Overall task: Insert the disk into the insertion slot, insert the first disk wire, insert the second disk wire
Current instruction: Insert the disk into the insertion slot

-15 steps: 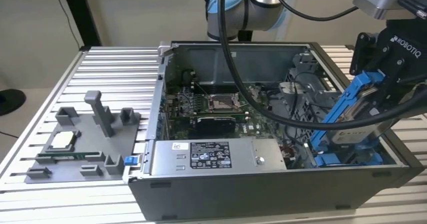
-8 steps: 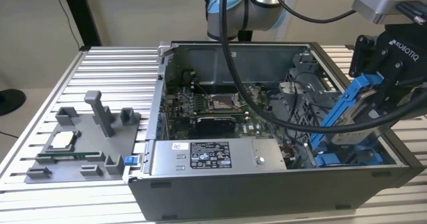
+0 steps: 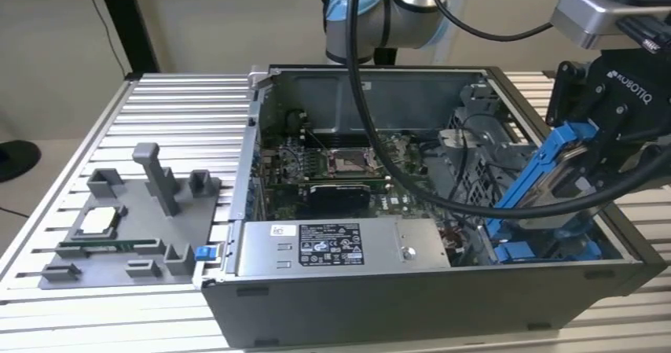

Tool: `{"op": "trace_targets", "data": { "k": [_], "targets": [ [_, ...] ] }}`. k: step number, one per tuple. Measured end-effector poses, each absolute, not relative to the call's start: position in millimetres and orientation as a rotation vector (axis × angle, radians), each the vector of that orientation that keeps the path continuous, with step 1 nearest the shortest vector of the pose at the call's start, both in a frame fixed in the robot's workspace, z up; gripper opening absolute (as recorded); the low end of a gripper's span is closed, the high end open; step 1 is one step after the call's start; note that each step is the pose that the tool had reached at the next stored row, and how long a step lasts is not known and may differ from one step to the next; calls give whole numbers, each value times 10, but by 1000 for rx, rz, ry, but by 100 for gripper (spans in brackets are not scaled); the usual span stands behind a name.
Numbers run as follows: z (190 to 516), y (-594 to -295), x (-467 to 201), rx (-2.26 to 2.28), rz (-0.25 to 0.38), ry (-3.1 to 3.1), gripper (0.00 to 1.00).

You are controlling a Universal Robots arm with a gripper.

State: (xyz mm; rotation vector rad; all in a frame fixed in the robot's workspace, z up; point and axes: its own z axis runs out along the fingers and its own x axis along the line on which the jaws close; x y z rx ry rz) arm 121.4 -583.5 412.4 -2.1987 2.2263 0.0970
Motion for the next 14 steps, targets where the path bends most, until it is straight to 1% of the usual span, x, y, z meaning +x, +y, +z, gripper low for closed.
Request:
{"op": "trace_targets", "data": {
  "k": [8,14],
  "targets": [
    [4076,-5835,1239,-2195,106,2223,0],
    [4084,-5836,1241,-2208,134,2237,0]
  ]
}}
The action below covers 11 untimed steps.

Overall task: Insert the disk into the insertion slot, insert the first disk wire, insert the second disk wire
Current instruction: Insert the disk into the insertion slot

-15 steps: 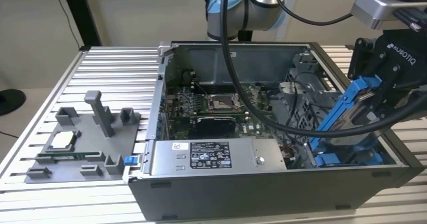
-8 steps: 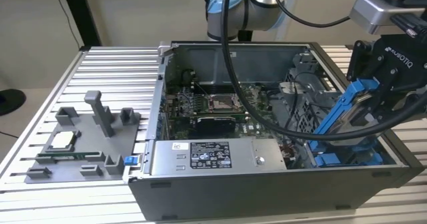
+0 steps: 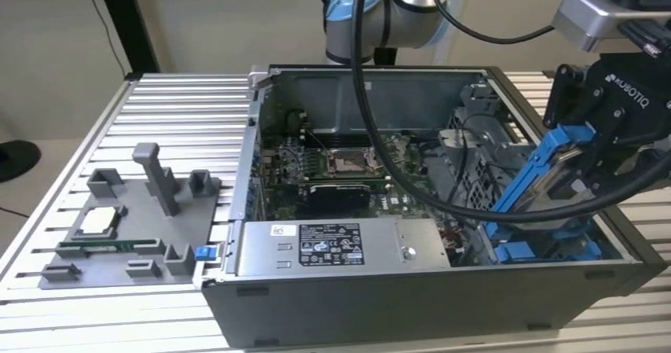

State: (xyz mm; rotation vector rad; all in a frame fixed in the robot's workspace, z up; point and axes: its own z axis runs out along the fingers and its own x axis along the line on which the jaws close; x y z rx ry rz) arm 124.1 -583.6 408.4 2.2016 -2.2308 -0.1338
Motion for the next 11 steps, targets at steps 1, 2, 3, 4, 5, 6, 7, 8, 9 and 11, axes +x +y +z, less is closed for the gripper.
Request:
{"op": "trace_targets", "data": {
  "k": [1,2,3,4,5,6,7,8,9,11],
  "targets": [
    [4090,-5836,1240,2198,-138,-2228,0],
    [4098,-5836,1239,2196,-141,-2226,0],
    [4104,-5835,1240,2194,-143,-2225,0],
    [4104,-5835,1240,2194,-144,-2224,0],
    [4104,-5835,1240,2194,-144,-2224,0],
    [4097,-5835,1241,2194,-144,-2224,0],
    [4082,-5836,1242,2194,-144,-2224,0],
    [4073,-5835,1245,2193,-143,-2224,0],
    [4066,-5835,1247,2194,-143,-2224,0],
    [4053,-5835,1255,2194,-144,-2224,0]
  ]
}}
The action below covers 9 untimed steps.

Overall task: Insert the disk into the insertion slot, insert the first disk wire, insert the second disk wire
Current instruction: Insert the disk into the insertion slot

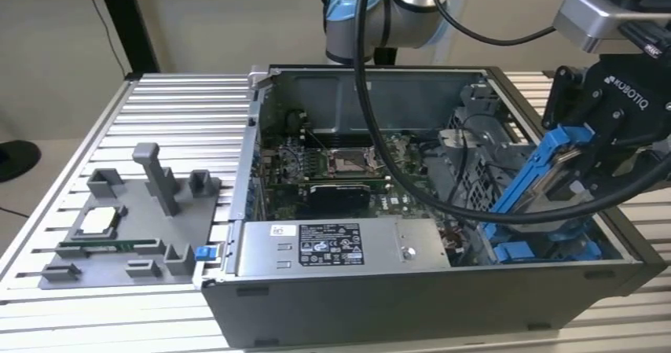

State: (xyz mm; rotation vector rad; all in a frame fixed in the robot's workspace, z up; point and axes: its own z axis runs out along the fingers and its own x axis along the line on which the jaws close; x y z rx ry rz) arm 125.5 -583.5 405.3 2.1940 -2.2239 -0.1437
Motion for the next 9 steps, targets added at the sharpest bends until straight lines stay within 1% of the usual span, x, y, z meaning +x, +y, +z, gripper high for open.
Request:
{"op": "trace_targets", "data": {
  "k": [9],
  "targets": [
    [4136,-5836,1277,2195,-145,-2223,0]
  ]
}}
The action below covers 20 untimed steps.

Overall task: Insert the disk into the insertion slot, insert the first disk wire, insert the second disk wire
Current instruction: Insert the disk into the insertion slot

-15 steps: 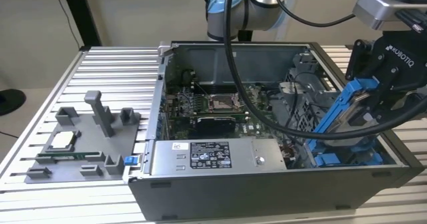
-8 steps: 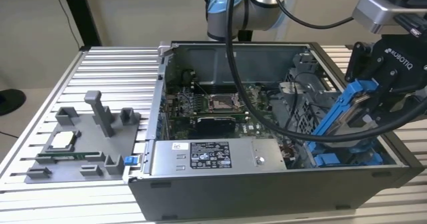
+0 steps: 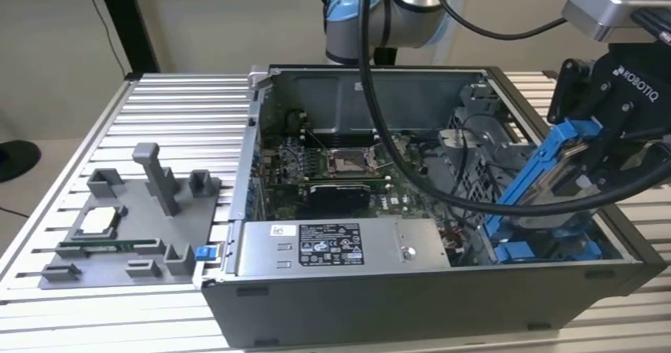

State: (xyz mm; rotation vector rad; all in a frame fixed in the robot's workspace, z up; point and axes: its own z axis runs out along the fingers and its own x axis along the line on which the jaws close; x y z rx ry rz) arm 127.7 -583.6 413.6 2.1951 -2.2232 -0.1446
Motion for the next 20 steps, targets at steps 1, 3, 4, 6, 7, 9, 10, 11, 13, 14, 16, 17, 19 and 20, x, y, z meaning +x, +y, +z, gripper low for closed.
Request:
{"op": "trace_targets", "data": {
  "k": [1,3,4,6,7,9,10,11,13,14,16,17,19,20],
  "targets": [
    [4136,-5836,1277,2198,-141,-2224,0],
    [4132,-5835,1277,2205,-129,-2228,0],
    [4130,-5836,1277,2206,-126,-2229,0],
    [4126,-5835,1277,2207,-125,-2229,0],
    [4124,-5835,1276,2207,-125,-2229,0],
    [4112,-5835,1276,2207,-125,-2229,0],
    [4107,-5835,1276,2207,-125,-2229,0],
    [4100,-5835,1275,2206,-125,-2229,0],
    [4087,-5835,1274,2206,-124,-2229,0],
    [4080,-5836,1273,2206,-124,-2229,0],
    [4063,-5836,1272,2206,-124,-2229,0],
    [4057,-5835,1272,2206,-123,-2229,0],
    [4058,-5836,1273,2206,-122,-2228,0],
    [4064,-5836,1273,2206,-123,-2229,0]
  ]
}}
